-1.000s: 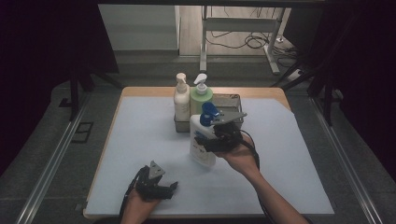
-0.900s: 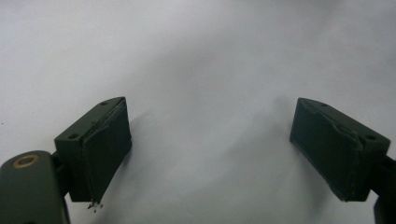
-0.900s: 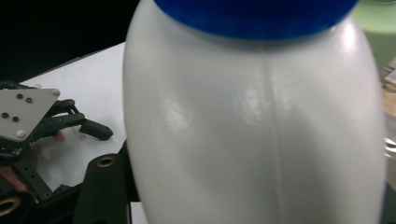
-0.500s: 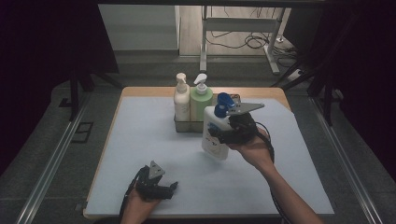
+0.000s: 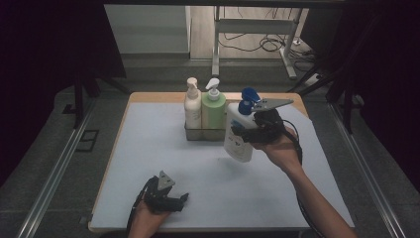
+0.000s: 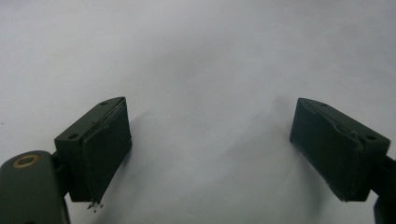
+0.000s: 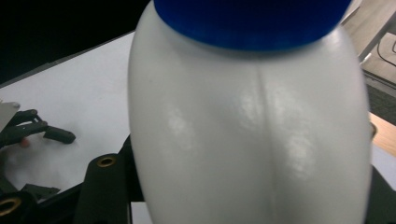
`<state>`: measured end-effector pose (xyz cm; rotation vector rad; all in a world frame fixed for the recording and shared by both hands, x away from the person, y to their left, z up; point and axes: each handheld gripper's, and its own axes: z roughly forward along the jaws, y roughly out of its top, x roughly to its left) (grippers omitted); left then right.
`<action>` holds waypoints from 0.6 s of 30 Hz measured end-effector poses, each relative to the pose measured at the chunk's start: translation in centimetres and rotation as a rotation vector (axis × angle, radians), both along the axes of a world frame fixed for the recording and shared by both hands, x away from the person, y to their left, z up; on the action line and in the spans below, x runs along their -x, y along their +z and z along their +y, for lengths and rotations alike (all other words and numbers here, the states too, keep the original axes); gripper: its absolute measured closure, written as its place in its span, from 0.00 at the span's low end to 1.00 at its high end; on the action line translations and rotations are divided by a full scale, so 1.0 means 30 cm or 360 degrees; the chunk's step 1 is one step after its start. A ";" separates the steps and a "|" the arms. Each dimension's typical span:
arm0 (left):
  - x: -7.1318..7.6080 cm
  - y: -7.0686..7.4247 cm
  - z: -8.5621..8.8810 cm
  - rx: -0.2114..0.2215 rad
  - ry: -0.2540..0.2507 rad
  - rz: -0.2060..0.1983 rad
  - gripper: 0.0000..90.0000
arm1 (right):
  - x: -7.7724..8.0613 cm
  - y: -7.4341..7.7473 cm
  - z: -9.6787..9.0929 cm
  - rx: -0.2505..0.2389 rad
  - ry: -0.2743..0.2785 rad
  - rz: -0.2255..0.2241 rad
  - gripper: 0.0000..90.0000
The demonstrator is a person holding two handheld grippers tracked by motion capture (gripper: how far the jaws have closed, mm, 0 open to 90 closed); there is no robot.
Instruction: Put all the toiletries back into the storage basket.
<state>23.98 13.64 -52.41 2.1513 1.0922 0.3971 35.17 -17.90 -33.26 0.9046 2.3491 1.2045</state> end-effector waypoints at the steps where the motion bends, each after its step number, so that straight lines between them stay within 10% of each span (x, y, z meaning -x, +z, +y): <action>1: 0.000 0.000 0.000 0.0001 0.0000 0.0000 0.14 | -0.005 0.003 -0.004 0.0006 -0.0003 -0.0004 0.44; 18: 0.000 0.000 0.000 0.0002 0.0001 0.0001 0.14 | -0.090 0.054 -0.050 0.0031 -0.0150 -0.0025 0.44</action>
